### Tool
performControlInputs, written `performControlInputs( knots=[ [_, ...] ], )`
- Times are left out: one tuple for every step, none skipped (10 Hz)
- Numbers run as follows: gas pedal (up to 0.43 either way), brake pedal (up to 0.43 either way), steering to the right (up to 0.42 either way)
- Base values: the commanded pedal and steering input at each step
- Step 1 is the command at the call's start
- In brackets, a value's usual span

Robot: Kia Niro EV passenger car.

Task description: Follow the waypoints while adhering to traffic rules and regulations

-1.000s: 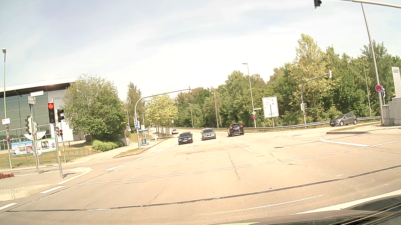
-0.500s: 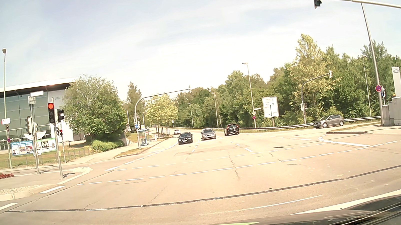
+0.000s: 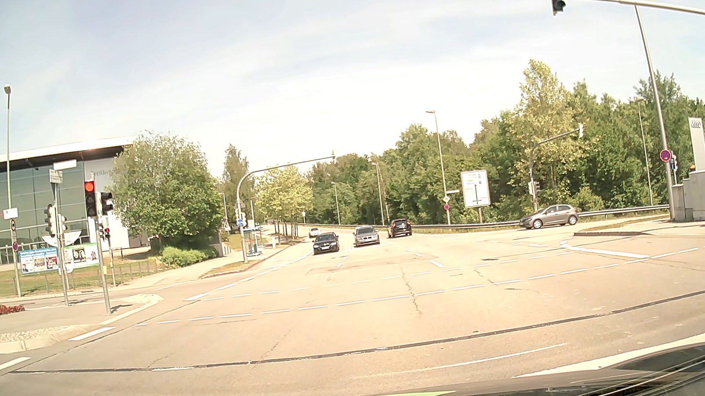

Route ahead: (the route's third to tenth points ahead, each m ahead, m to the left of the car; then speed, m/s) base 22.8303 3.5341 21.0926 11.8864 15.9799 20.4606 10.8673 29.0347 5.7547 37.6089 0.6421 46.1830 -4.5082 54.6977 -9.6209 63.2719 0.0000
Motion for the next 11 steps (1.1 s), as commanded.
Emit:
performControlInputs(
  knots=[
    [0.000, 0.207, 0.007],
    [0.000, 0.207, 0.007],
    [0.000, 0.201, 0.007],
    [0.000, 0.201, 0.007],
    [0.000, 0.201, 0.007],
    [0.000, 0.201, 0.007],
    [0.000, 0.201, 0.007],
    [0.000, 0.201, 0.007],
    [0.000, 0.201, 0.007],
    [0.000, 0.201, 0.007],
    [0.000, 0.201, 0.007]
  ],
)
